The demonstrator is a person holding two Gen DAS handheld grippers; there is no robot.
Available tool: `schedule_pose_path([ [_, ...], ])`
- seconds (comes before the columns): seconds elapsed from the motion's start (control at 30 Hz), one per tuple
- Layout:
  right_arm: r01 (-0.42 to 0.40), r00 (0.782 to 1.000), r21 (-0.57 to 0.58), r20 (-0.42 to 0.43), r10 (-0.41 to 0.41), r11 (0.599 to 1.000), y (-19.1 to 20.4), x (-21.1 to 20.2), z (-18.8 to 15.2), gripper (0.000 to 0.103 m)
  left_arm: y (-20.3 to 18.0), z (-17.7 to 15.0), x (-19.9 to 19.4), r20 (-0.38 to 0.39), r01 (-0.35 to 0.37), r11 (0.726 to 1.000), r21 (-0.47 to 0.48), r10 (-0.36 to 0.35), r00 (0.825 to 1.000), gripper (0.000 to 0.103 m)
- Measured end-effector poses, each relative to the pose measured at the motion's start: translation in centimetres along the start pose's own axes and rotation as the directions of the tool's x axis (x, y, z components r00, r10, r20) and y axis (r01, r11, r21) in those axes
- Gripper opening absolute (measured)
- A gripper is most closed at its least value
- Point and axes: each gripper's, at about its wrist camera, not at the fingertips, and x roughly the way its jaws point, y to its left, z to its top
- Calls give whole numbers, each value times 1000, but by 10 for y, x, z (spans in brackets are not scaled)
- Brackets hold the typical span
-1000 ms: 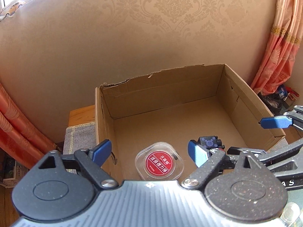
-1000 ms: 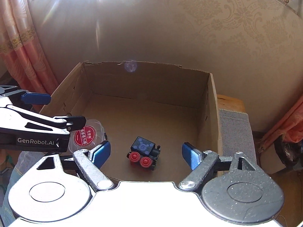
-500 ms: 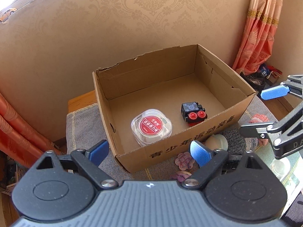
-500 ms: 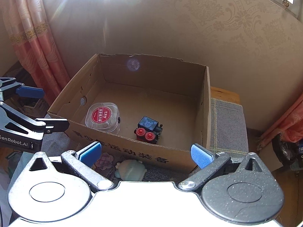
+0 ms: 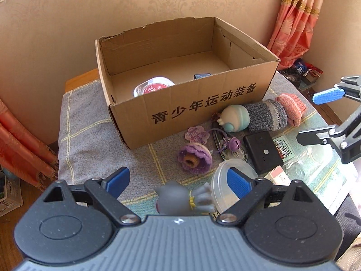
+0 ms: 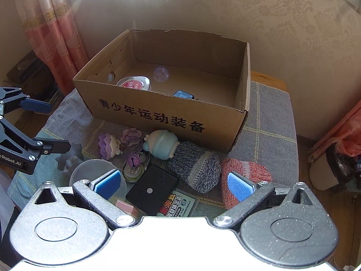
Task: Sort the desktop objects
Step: 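Move left tool to the grey cat figurine while right tool approaches the clear glass jar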
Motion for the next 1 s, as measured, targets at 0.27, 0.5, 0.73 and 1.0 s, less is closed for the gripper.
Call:
schedule_pose_path([
  [0.27,4,1000,-5,10,-4,1000,6,-3,-23,102,-1,-26,14,-18,-6,1000,-19,6,1000,93],
  [0.5,-2,1000,8,6,2,1000,9,-4,-35,102,6,-31,18,-16,5,999,-33,-5,1000,93],
  [0.73,3,1000,7,9,-3,1000,10,-6,-40,102,0,-34,27,-30,20,1000,-21,-20,999,93],
  [1.0,21,1000,14,8,-21,1000,6,-10,-47,102,-14,-39,42,-42,-9,1000,23,10,999,93],
])
